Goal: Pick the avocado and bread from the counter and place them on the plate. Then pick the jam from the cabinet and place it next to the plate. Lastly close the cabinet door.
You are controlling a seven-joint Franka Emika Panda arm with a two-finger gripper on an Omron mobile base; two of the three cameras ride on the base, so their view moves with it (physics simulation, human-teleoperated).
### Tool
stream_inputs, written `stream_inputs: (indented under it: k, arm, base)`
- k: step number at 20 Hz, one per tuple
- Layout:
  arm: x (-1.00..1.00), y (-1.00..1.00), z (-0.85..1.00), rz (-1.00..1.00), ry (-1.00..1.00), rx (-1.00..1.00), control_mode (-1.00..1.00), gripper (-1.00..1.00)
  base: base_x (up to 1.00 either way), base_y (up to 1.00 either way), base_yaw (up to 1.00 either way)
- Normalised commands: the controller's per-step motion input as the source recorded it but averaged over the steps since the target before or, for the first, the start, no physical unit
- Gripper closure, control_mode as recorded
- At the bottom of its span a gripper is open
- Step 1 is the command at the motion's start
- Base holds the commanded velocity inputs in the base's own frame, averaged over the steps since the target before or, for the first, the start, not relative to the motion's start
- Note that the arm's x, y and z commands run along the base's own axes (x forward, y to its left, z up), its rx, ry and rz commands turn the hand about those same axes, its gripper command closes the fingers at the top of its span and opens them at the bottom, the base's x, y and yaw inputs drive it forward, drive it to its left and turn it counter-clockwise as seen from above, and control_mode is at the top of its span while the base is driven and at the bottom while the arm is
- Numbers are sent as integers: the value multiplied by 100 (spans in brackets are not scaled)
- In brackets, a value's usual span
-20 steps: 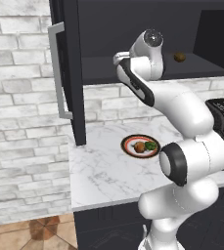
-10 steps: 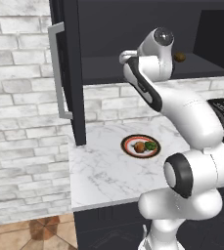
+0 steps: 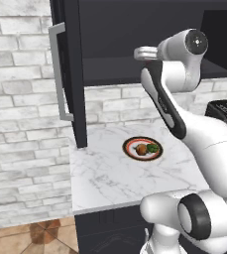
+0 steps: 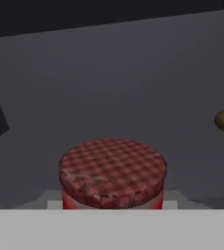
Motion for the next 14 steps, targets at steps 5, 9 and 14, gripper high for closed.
stream_inputs:
  k: [5, 9, 14]
  arm:
    - [-100, -35, 6, 0, 0, 10, -100, 100]
    - [-100, -54, 0, 1, 0, 13, -100, 100]
    - [-100, -62, 0, 5, 0, 13, -100, 100]
  base:
    - [0, 0, 0]
    - [0, 0, 0]
    - [0, 0, 0]
